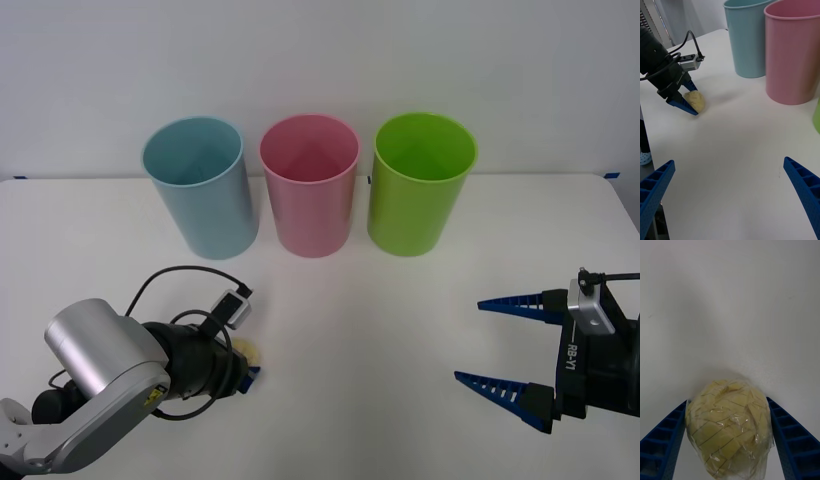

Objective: Put cans in the blue bin and PET bottles in the pink bin and trash in the green bin.

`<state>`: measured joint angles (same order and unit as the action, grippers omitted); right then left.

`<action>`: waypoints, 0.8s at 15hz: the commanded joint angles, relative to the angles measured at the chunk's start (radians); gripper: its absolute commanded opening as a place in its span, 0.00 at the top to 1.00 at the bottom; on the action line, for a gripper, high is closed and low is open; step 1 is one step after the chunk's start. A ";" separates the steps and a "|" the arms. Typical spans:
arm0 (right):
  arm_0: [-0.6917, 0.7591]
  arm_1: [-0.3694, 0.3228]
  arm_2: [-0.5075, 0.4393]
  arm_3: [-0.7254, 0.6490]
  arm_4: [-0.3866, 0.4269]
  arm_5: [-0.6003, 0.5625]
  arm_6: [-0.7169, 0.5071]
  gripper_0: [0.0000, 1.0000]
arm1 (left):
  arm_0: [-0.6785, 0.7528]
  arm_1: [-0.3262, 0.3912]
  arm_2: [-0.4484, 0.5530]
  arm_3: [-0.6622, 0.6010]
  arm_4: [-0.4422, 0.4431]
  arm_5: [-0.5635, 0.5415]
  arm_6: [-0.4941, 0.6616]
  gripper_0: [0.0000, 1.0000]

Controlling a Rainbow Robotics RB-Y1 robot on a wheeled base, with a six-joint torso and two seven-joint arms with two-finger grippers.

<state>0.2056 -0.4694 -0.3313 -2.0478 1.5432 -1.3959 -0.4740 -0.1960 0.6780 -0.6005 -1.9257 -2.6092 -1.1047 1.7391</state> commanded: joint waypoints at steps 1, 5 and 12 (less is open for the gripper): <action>0.000 0.000 0.000 0.000 0.000 0.000 0.000 0.00 | -0.002 -0.003 -0.002 0.001 -0.014 0.006 -0.001 1.00; 0.000 0.000 0.000 0.000 0.000 0.000 0.000 0.00 | -0.006 -0.003 -0.002 0.001 -0.015 0.028 -0.041 1.00; 0.000 0.000 0.000 0.000 0.000 0.000 0.000 0.00 | 0.023 0.005 0.041 0.004 0.070 0.088 -0.191 1.00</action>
<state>0.2056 -0.4694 -0.3313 -2.0479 1.5432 -1.3959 -0.4740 -0.1838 0.6842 -0.5811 -1.9231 -2.5696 -1.0236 1.5883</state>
